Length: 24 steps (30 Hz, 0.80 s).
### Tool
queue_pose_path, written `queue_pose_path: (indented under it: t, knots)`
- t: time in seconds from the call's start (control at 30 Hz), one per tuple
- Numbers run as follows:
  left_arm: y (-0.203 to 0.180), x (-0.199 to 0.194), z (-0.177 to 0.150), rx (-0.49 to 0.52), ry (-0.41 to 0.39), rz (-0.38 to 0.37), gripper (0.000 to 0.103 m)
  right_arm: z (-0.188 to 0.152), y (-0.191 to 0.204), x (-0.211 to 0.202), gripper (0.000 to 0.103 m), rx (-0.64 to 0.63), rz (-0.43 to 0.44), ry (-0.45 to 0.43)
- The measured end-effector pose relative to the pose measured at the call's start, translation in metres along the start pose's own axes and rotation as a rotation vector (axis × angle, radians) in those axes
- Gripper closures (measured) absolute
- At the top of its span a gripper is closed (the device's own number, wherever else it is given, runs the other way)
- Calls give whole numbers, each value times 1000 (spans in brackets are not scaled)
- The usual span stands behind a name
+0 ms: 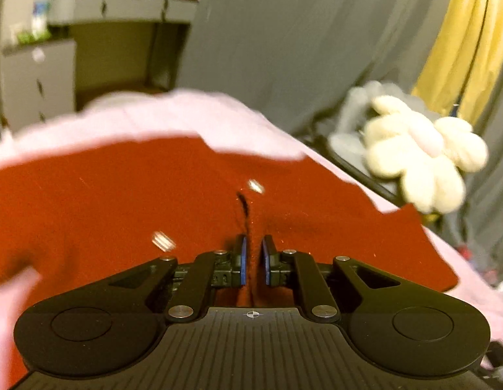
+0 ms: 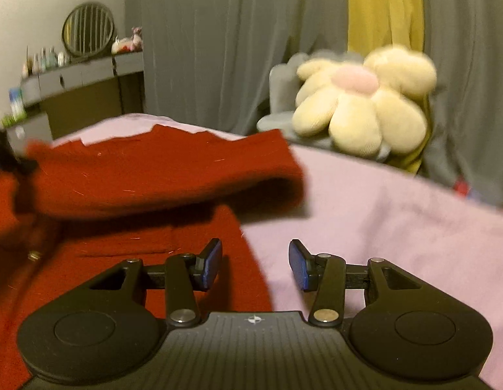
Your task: Fold small clothes
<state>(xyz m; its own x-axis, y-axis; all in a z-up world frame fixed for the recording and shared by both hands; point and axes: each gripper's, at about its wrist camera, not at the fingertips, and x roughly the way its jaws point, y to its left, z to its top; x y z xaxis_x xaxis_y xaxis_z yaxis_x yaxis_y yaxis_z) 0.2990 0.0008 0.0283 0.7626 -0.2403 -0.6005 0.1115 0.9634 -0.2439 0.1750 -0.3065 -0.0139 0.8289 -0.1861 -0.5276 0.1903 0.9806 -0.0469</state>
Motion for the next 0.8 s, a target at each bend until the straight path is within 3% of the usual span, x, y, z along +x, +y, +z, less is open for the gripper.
queue_pose_path:
  t: [0.13, 0.23, 0.33, 0.47, 0.67, 0.77, 0.8]
  knots:
    - [31, -6, 15, 6, -47, 134, 92, 7, 20, 11, 52, -155, -79, -21]
    - [57, -2, 19, -43, -37, 172, 92, 7, 43, 22, 52, -269, -68, -19]
    - [67, 5, 19, -27, -19, 216, 92, 11, 69, 34, 53, -401, -95, -55]
    - [69, 8, 23, -10, -35, 232, 92, 23, 96, 59, 63, -525, -137, -56]
    - [75, 14, 33, 40, -74, 303, 91, 29, 118, 73, 64, -640, -164, -89]
    - [81, 20, 29, 31, -45, 299, 91, 25, 119, 82, 81, -655, -187, -64]
    - [80, 22, 27, 42, -42, 305, 91, 25, 118, 83, 82, -646, -182, -64]
